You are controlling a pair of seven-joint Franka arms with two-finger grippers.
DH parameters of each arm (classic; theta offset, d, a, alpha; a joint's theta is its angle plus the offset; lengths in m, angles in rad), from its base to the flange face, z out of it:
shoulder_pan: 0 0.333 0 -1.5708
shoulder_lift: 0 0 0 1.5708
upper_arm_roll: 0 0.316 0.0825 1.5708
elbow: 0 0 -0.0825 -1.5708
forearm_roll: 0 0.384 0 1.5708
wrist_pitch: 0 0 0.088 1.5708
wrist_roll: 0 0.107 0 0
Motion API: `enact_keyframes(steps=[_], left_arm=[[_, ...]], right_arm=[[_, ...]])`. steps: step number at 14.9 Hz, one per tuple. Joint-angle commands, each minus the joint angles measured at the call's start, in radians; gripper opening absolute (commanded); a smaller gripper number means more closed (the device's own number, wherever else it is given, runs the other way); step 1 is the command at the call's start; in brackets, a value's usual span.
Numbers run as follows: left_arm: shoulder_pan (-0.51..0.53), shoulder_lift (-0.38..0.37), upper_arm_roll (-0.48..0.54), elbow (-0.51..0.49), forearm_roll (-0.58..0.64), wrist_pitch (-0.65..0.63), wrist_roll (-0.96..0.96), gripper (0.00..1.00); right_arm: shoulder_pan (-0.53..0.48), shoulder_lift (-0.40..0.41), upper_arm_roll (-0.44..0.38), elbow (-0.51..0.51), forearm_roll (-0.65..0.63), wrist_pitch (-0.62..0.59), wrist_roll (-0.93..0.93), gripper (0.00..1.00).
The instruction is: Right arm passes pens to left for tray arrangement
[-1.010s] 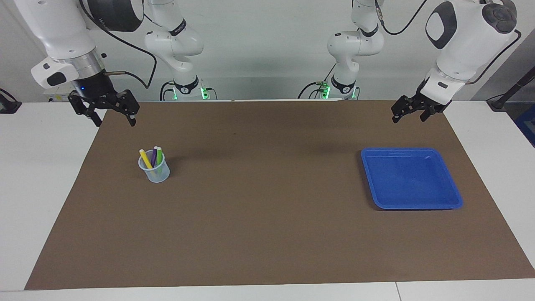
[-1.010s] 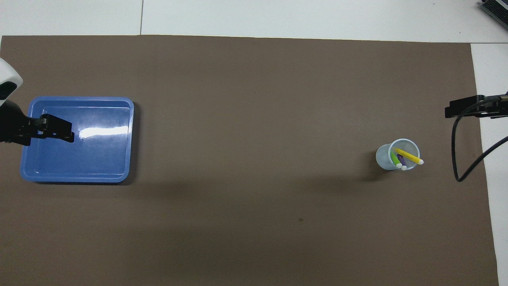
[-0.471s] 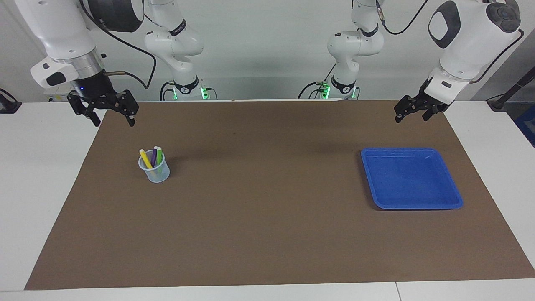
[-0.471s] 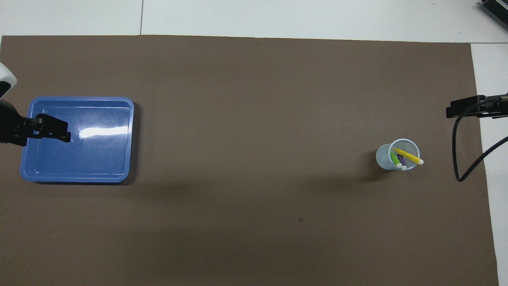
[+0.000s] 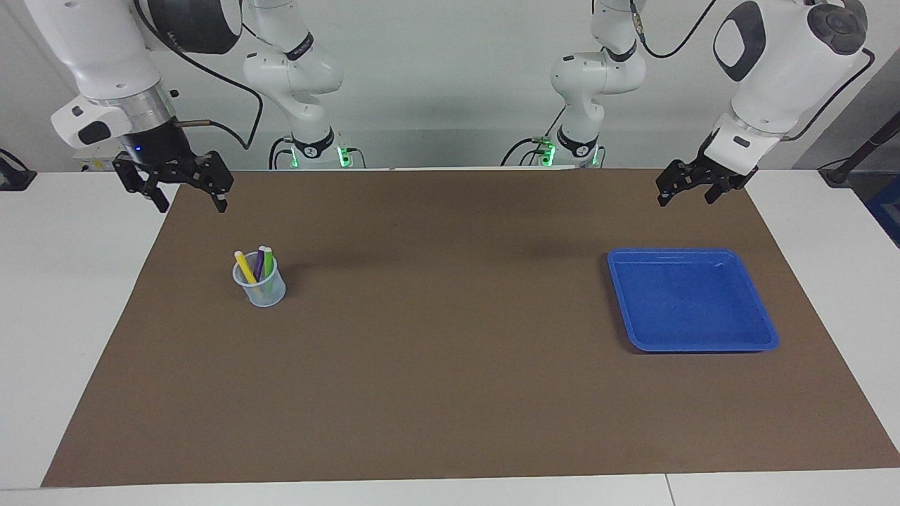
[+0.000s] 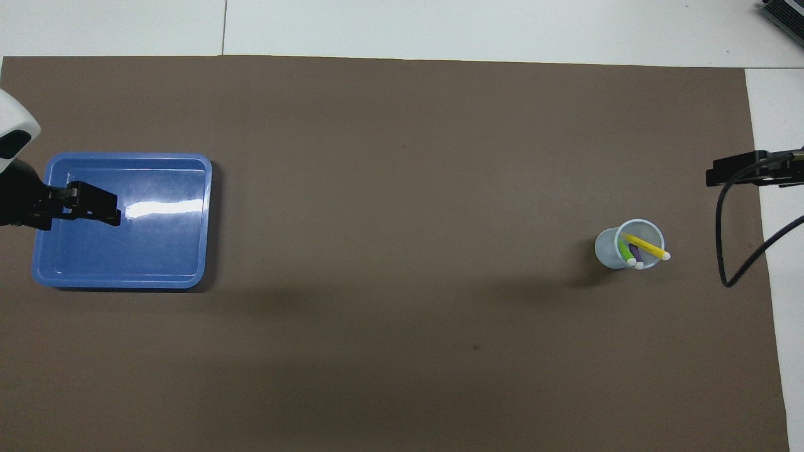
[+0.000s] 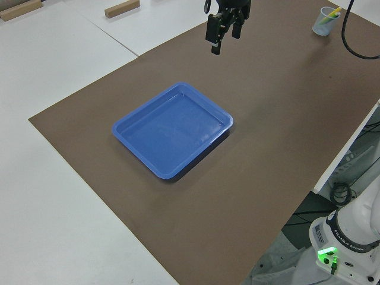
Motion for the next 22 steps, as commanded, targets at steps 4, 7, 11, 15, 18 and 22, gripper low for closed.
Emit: enact_keyframes(steps=[4, 7, 11, 15, 18, 22], left_arm=[[-0.030, -0.025, 0.001, -0.014, 0.017, -0.019, -0.002, 1.00], [-0.030, -0.025, 0.001, -0.015, 0.017, -0.019, -0.072, 1.00], [-0.032, -0.026, 0.001, -0.020, 0.016, -0.022, -0.169, 1.00], [-0.073, -0.034, -0.002, -0.035, 0.016, -0.020, -0.368, 1.00], [-0.079, -0.040, -0.002, -0.038, 0.016, -0.042, -0.425, 1.00], [-0.075, -0.040, -0.002, -0.040, -0.007, -0.028, -0.494, 1.00]], right_arm=[[-0.007, 0.004, 0.005, 0.007, -0.016, 0.011, 0.020, 1.00], [-0.010, 0.004, 0.005, 0.006, -0.016, 0.011, 0.020, 1.00], [-0.003, 0.002, 0.005, 0.003, -0.017, 0.014, 0.020, 1.00], [0.001, -0.011, 0.012, -0.026, -0.026, 0.040, 0.023, 1.00], [-0.001, -0.025, 0.015, -0.057, -0.019, 0.054, 0.023, 1.00], [-0.001, -0.027, 0.015, -0.057, -0.014, 0.057, 0.026, 1.00]])
